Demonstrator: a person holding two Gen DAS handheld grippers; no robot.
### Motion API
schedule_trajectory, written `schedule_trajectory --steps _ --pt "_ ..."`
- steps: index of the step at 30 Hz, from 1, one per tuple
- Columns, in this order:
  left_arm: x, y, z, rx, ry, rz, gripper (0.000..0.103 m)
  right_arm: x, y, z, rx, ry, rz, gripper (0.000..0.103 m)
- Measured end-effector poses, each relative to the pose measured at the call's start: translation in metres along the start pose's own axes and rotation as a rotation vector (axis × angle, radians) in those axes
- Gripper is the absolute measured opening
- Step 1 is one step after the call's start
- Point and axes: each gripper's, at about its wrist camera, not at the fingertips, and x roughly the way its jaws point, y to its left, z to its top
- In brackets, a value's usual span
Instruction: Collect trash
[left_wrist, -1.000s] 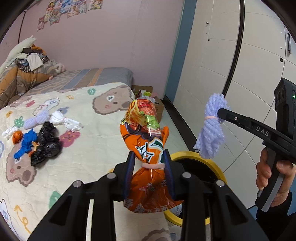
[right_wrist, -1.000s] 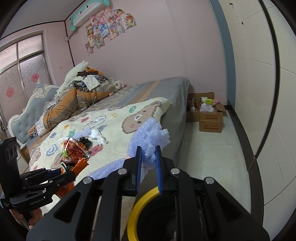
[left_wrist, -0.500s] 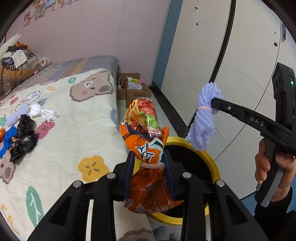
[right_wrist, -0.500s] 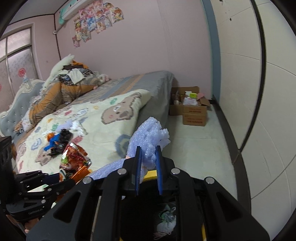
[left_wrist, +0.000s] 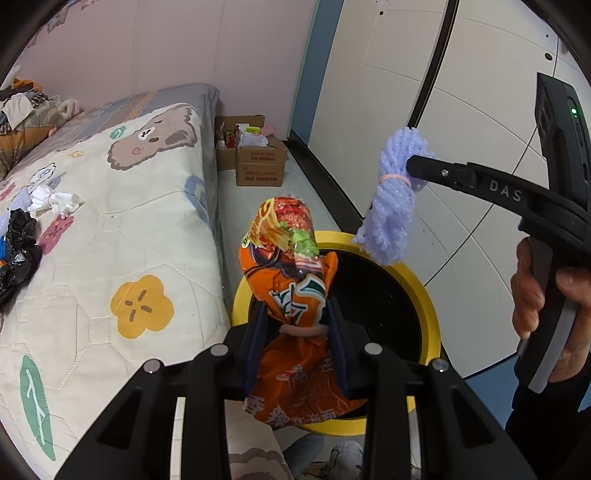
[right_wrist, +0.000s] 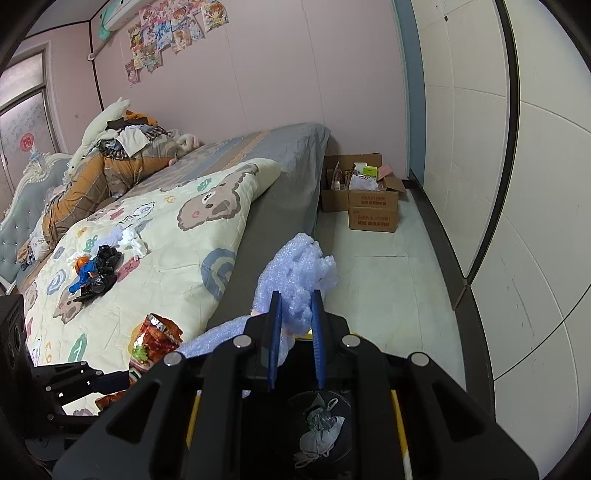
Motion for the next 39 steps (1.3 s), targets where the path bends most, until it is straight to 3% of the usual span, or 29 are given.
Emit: schedule_trajectory --steps 4,6,8,15,22,24,39 --pt "0.000 -0.002 0.000 0.005 -0.001 -0.006 0.033 0.002 -0.004 0.001 0.022 0.002 0.001 0.022" --pt "0.000 -0.003 -0.001 0.003 0.000 -0.007 0.037 0.001 -0.007 0.001 0.033 0.003 0.004 0.030" --pt "-0.001 -0.003 -0.001 0.003 0.003 -0.008 0.039 0.001 -0.009 0.001 0.044 0.001 0.004 0.031" --pt "-0.010 -0.001 0.000 0.001 -0.033 0.008 0.064 -0.007 -0.015 0.004 0.073 -0.035 -0.002 0.033" --pt "-0.023 0.025 0.009 -0.051 -0.083 0.065 0.076 -0.014 -0.011 0.009 0.076 -0.075 0.026 0.042" --pt "-0.029 0.036 0.010 -0.071 -0.102 0.091 0.078 -0.014 -0.006 0.011 0.071 -0.081 0.039 0.048" --pt "-0.075 0.130 0.013 -0.221 -0.204 0.245 0.090 0.003 0.082 0.032 -0.044 -0.097 0.189 0.057"
